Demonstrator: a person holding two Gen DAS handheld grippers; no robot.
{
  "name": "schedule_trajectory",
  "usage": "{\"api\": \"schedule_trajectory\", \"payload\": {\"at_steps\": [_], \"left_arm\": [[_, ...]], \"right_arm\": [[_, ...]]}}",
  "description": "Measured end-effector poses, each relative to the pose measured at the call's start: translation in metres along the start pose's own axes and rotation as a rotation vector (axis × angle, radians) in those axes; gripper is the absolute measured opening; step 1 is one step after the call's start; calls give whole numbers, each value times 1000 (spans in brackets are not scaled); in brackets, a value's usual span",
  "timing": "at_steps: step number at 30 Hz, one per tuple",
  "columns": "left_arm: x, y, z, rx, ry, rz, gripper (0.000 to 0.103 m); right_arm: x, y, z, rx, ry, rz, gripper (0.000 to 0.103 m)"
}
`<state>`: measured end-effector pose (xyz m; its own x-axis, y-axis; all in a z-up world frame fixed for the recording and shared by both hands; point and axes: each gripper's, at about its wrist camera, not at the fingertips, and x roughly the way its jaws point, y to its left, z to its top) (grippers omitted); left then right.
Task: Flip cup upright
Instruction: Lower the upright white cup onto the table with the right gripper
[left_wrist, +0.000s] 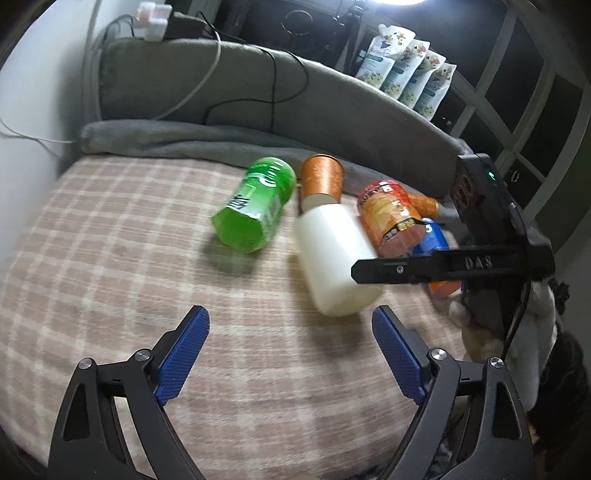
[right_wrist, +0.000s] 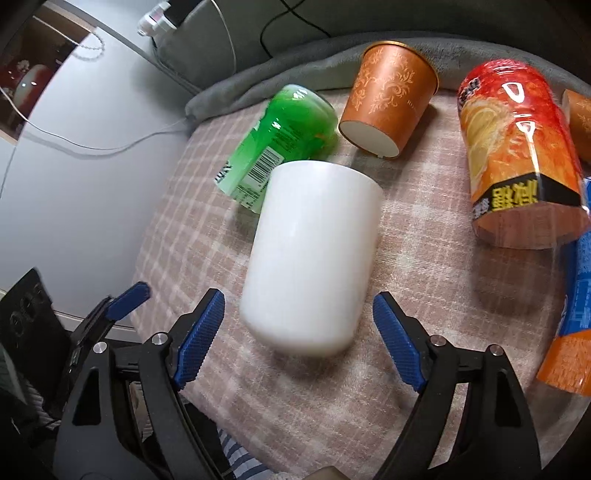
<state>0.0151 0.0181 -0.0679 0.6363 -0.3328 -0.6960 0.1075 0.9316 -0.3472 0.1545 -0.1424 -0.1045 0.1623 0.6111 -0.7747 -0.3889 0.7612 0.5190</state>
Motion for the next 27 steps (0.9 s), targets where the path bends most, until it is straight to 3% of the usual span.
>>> {"api": "schedule_trajectory", "payload": {"at_steps": [6, 12, 27], "left_arm": [[25, 8, 21, -99, 72, -106, 89], [64, 23, 38, -263, 177, -206, 89], [96, 29, 51, -315, 241, -176, 89]], "right_arm": [[-44, -7, -25, 36, -131, -5, 85], [-79, -20, -50, 91, -219, 1, 85], [-82, -28, -56, 115, -249, 8, 85]]}}
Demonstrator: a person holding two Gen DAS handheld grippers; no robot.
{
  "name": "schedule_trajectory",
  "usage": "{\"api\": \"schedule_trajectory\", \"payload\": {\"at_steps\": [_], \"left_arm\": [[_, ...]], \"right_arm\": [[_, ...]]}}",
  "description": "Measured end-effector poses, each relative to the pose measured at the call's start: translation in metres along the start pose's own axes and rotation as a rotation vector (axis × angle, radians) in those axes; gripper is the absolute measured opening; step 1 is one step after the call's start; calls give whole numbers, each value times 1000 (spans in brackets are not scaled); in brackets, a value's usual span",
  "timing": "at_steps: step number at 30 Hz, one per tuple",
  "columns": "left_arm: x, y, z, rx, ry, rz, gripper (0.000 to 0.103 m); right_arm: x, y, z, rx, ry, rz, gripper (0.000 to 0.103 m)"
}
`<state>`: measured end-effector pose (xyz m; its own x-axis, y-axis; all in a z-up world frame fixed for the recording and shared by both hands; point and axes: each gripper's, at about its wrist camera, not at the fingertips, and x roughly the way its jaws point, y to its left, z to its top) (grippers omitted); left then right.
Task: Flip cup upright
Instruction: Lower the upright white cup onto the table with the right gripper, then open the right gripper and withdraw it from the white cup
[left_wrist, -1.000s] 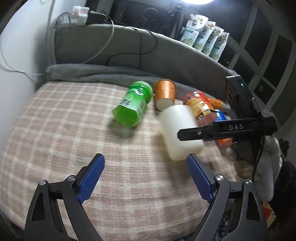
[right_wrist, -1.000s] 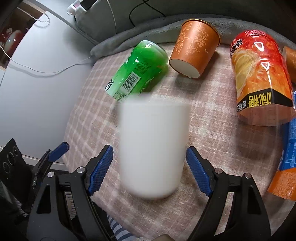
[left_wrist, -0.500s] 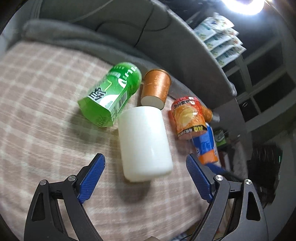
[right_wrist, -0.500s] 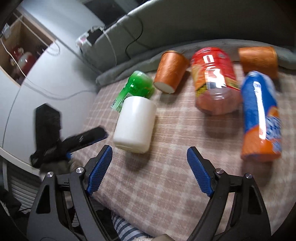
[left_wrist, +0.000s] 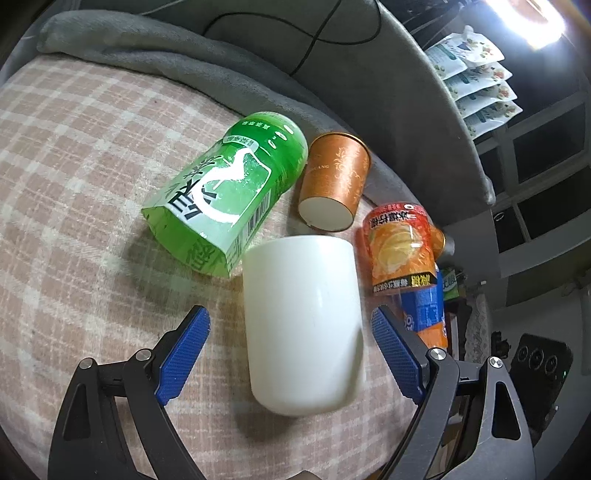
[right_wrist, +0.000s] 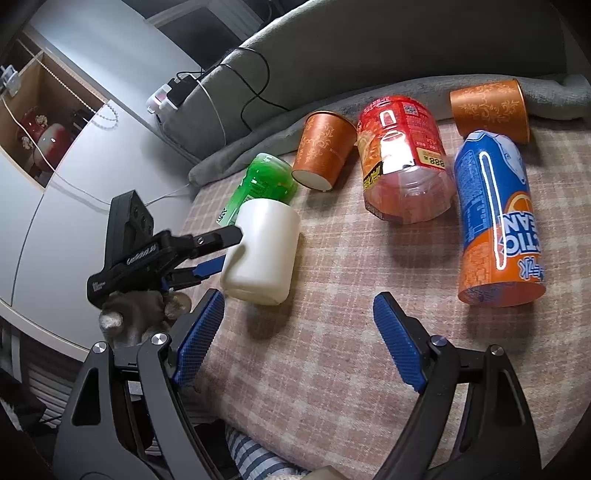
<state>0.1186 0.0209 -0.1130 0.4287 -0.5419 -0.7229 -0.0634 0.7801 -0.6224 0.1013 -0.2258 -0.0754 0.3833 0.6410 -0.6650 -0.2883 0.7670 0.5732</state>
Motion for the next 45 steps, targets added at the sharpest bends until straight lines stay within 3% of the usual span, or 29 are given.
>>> {"api": "schedule_trajectory", "payload": {"at_steps": [5, 9, 45], "left_arm": [[12, -1, 3, 3, 33, 6, 89], [22, -4, 2, 1, 59, -7, 76], [3, -83, -34, 375, -166, 171, 74]], "right_arm": [[0, -5, -2, 13, -9, -13, 85], [-3, -12, -3, 38, -19, -22, 85], [-25, -8, -16, -2, -93, -92, 85]]}}
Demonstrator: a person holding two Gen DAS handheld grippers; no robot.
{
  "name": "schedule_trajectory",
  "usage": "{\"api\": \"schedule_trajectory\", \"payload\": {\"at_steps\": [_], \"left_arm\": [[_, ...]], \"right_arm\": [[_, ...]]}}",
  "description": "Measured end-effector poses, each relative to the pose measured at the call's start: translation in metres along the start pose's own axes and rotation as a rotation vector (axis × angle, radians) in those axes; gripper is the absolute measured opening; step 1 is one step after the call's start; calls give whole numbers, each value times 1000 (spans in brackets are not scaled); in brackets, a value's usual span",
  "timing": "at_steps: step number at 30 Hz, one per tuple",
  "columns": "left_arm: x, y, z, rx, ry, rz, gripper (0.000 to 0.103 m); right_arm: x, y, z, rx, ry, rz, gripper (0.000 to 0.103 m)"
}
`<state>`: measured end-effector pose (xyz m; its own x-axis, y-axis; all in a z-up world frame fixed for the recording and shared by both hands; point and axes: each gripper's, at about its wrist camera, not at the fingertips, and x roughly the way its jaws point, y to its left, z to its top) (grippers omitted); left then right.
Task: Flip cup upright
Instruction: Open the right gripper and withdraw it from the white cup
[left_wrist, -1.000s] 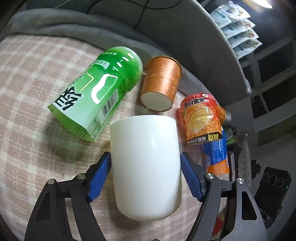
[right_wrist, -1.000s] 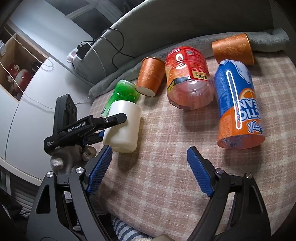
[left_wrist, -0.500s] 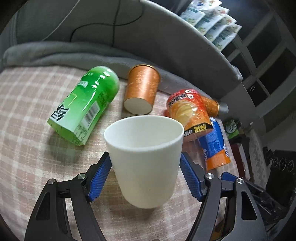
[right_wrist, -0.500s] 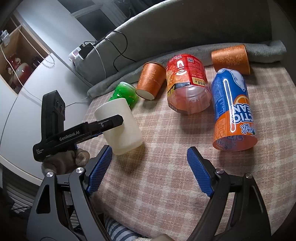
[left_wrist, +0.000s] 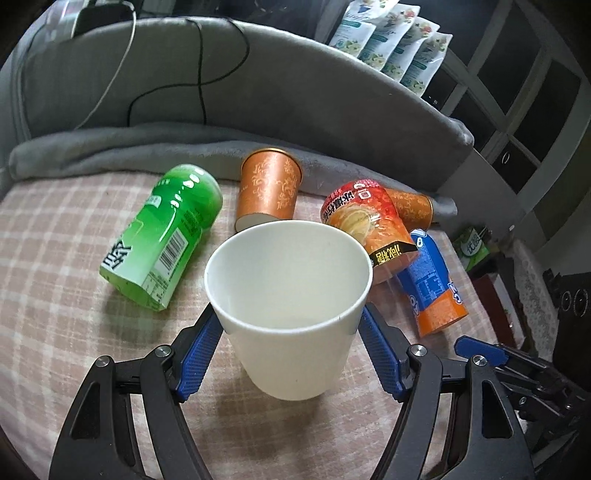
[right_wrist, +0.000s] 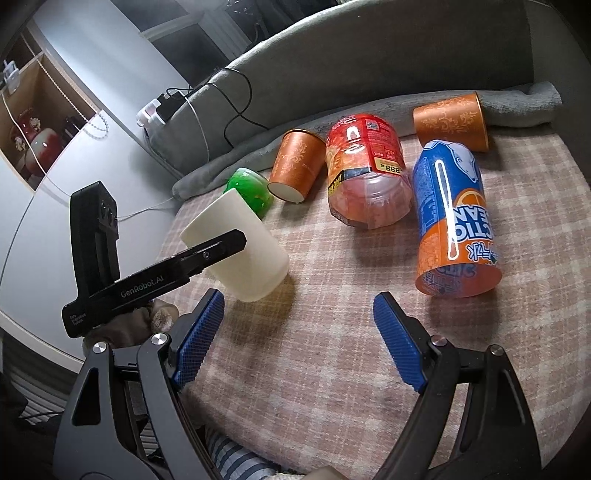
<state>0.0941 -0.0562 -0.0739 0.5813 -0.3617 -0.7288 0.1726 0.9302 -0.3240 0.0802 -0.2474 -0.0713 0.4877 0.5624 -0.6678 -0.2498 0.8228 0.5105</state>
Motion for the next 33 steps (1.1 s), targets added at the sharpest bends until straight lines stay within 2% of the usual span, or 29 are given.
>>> {"api": "schedule_trajectory", "payload": {"at_steps": [4, 13, 20, 28, 33], "left_arm": [[3, -7, -2, 59, -41, 54, 74], [13, -26, -14, 184, -60, 134, 74], [12, -36, -21, 225, -52, 127, 74], [9, -33, -21, 202, -29, 102, 75], [4, -29, -25, 192, -18, 82, 78]], "right_arm": [[-3, 1, -2, -4, -7, -5, 85], [-11, -2, -1, 5, -18, -9, 85], [-15, -2, 1, 7, -16, -14, 85], [-18, 3, 1, -20, -32, -36, 85], [-21, 8, 1, -47, -54, -58, 85]]}}
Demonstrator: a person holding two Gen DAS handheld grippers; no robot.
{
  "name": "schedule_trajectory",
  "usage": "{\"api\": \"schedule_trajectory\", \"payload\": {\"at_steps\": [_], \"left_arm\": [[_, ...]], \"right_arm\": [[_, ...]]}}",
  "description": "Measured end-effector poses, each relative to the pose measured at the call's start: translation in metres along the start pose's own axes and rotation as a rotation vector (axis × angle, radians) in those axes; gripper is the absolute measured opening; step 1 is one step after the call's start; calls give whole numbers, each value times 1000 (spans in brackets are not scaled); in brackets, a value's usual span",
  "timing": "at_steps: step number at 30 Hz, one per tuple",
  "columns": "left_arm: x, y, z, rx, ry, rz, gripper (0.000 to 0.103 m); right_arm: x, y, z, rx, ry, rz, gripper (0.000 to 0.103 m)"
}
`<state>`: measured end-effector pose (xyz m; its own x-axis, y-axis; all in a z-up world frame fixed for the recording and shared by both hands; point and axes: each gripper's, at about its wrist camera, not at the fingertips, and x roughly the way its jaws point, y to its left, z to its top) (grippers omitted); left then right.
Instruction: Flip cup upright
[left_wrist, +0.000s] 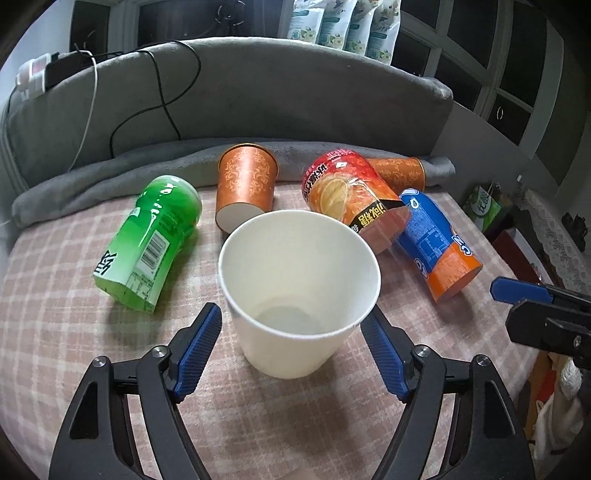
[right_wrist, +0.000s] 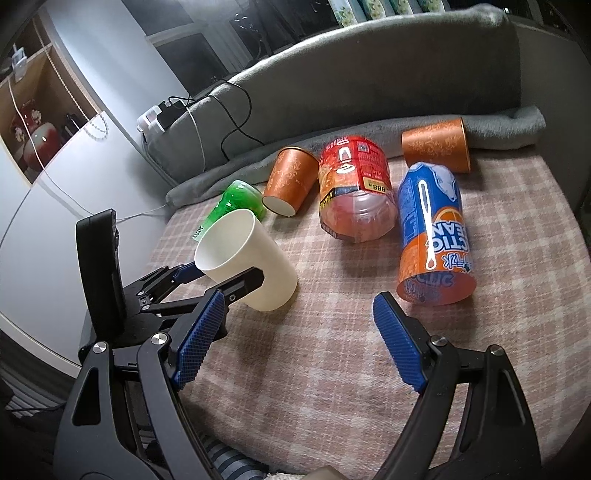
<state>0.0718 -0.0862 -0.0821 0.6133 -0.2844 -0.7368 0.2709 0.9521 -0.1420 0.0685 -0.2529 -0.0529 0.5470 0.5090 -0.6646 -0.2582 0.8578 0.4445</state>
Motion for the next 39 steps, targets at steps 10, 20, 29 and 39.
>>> {"api": "schedule_trajectory", "payload": {"at_steps": [10, 20, 29, 39], "left_arm": [[-5, 11, -8, -16, 10, -5, 81], [-20, 25, -20, -39, 1, 5, 81], [-50, 37, -25, -77, -64, 40, 81], [-107, 29, -22, -60, -290, 174, 81]], "right_arm": [[-3, 14, -2, -77, -34, -58, 86], [-3, 22, -11, -145, -92, -183, 91], [-4, 35, -15, -204, -135, -254, 92], [-17, 37, -12, -167, -212, -279, 92]]}}
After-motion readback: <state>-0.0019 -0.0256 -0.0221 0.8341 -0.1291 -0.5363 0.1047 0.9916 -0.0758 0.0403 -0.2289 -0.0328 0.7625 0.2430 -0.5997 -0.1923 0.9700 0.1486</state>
